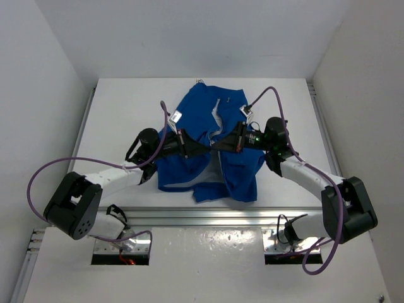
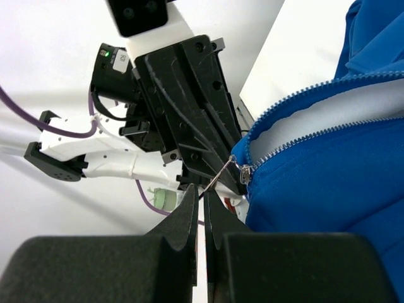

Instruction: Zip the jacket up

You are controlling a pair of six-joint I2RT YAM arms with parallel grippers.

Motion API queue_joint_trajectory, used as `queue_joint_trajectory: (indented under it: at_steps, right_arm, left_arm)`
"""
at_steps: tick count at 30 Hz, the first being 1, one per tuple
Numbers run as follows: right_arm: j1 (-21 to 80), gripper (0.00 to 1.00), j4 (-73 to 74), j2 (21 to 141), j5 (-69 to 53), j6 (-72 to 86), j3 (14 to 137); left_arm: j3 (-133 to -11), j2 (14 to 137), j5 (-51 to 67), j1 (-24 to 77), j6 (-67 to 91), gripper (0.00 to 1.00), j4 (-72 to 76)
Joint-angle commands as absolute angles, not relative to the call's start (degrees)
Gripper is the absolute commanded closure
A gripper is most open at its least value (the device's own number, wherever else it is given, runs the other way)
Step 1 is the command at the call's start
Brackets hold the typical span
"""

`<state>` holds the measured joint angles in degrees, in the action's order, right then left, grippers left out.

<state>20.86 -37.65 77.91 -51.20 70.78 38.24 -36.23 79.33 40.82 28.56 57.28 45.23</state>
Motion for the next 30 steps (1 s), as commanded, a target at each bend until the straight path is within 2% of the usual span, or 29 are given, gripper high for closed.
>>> queue_joint_trajectory:
  at_steps: [1, 30]
  right_arm:
    - [20.48, 1.0, -42.28, 78.05, -50.1, 70.93, 42.19]
    - [15.74, 1.0, -41.66, 81.39, -49.48, 67.94, 47.46]
  left_arm:
    - [-37.88, 77.26, 42.71, 30.41, 53.17, 1.0, 42.9]
    - [-34.54, 70.4, 42.01, 38.58, 46.06, 1.0, 33.85]
